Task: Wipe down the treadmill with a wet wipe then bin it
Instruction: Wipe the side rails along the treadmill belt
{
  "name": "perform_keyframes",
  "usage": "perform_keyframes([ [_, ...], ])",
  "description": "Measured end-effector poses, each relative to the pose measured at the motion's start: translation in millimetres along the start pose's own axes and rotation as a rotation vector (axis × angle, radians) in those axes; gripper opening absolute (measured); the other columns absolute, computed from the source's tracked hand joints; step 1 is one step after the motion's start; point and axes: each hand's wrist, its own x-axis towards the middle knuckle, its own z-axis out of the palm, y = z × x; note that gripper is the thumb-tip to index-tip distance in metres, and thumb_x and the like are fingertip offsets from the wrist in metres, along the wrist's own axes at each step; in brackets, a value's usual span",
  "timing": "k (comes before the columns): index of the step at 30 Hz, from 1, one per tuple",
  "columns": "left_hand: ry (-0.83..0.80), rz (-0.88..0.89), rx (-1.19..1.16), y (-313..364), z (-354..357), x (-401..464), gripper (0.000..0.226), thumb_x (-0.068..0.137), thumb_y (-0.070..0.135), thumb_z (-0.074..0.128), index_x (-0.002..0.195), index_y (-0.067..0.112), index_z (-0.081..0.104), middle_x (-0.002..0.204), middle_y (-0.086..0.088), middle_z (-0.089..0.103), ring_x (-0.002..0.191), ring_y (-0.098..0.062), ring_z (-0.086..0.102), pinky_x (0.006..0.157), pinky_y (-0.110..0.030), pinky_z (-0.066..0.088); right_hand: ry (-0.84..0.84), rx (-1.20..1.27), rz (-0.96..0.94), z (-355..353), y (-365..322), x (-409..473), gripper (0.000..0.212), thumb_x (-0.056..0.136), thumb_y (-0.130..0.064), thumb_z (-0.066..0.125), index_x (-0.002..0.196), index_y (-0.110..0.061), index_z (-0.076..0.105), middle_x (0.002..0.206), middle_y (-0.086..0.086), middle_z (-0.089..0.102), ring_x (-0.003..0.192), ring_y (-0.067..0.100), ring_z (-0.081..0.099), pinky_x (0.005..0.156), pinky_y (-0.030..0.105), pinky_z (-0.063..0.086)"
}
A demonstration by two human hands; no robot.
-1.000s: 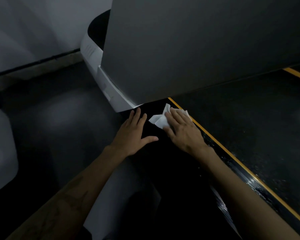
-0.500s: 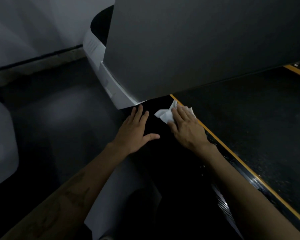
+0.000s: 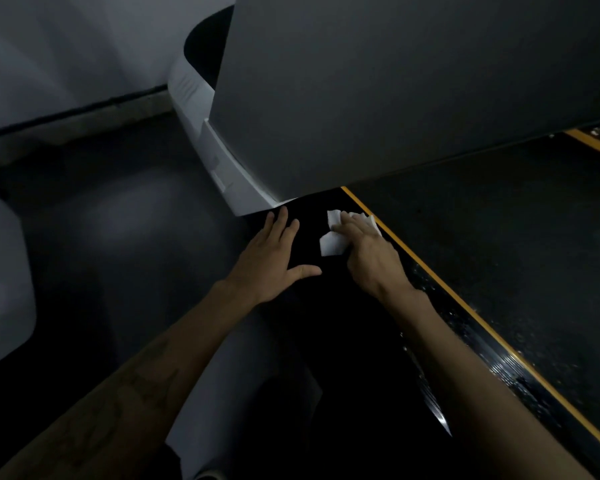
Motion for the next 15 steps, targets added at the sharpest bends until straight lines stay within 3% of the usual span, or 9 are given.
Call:
perform_keyframes([
  [5, 0.002, -0.001, -0.010, 2, 0, 0, 0.104, 0.089, 0.067, 0.059, 0.163, 0.008, 0.015, 0.172, -0.013, -0.004, 0.159, -0.031, -0.004, 0.127, -0.044, 0.014, 0.085, -0.023, 0.016, -2, -20, -3, 0.038, 0.104, -0.013, 0.042, 0.136, -0.010, 0.062, 0.154, 0.009, 0.047, 0.144, 0.016, 0.032, 0.111, 0.024, 0.024],
  [10, -0.008, -0.002, -0.021, 2, -1, -1, 0.103, 0.090, 0.068, 0.057, 0.163, 0.009, 0.013, 0.172, -0.013, -0.006, 0.159, -0.029, -0.006, 0.127, -0.043, 0.012, 0.221, -0.085, 0.010, 17, -23, 3, 0.025, 0.103, -0.023, 0.053, 0.107, -0.006, 0.071, 0.123, 0.010, 0.063, 0.119, 0.023, 0.053, 0.102, 0.040, 0.048],
  [13, -0.009, 0.002, -0.005, 1, -1, -1, 0.104, 0.089, 0.070, 0.055, 0.164, 0.010, 0.012, 0.172, -0.013, -0.007, 0.159, -0.029, -0.007, 0.127, -0.043, 0.011, 0.199, -0.108, 0.007, 19, -11, 3, 0.026, 0.104, -0.014, 0.051, 0.124, -0.005, 0.064, 0.140, 0.013, 0.054, 0.136, 0.026, 0.046, 0.110, 0.039, 0.046],
  [15, -0.012, 0.001, -0.005, 0, -1, -1, 0.105, 0.089, 0.071, 0.054, 0.164, 0.010, 0.011, 0.172, -0.012, -0.008, 0.159, -0.029, -0.007, 0.127, -0.043, 0.011, 0.163, -0.168, 0.005, 19, -5, 7, 0.041, 0.103, -0.011, 0.040, 0.141, 0.001, 0.052, 0.153, 0.020, 0.043, 0.147, 0.031, 0.036, 0.124, 0.039, 0.028],
])
